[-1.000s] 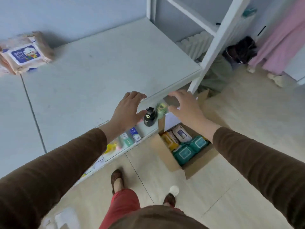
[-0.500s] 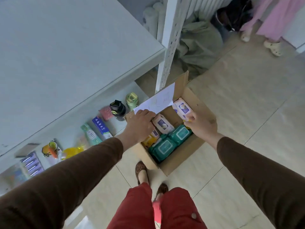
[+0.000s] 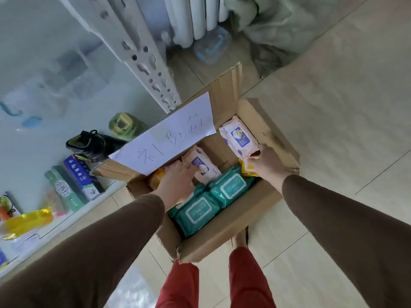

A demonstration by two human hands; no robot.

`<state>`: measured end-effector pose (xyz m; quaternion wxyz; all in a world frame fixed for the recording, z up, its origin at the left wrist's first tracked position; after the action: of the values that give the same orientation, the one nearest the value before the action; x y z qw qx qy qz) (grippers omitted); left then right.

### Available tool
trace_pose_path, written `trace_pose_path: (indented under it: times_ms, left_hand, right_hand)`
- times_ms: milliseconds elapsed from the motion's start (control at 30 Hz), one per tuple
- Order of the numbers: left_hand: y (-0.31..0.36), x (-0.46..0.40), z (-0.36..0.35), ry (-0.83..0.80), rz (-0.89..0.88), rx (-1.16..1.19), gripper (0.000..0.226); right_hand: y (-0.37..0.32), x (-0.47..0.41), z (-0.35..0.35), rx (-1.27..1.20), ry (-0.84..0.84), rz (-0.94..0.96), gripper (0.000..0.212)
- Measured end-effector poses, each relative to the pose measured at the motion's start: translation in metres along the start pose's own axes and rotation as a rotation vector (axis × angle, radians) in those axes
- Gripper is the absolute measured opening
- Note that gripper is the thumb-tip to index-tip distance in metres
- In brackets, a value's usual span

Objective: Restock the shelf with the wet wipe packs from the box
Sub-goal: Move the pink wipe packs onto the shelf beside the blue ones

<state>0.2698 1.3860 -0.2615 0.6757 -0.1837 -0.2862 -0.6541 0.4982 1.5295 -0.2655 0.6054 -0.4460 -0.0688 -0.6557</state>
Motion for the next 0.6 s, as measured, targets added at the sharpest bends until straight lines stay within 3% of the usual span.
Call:
trace_pose_path:
  times_ms: [267,433,600]
  left_hand:
    - [-0.015,-0.117,-0.068,-0.012,0.014,-0.168,0.057]
    - [-0.012,-0.165,-0.098,0.051,-0.082,-0.281,0.058]
    - [-0.004,-0.183,-0.119,0.050,-0.181,-0.502,0.057]
  right_hand:
    - [0.025,-0.128,-0.054,0.143,0.088,-0.048,0.060]
    - [0.030,-0.150,-0.094,0.268,0.292,-0.022,0.052]
    - [0.037,-0.161,-0.108,0.354,0.370,0.002,0.070]
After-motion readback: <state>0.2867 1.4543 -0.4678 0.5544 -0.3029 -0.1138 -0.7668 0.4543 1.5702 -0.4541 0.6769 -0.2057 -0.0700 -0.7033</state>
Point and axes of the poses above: each hand's wrist, its own x-axis away from the middle knuckle, its own z-axis out of the back of the hand, y = z × x, the point moved 4 cm from there along -x, towards the middle knuckle, and after that the axes turned 4 degrees about -x, right-handed, at the moved point
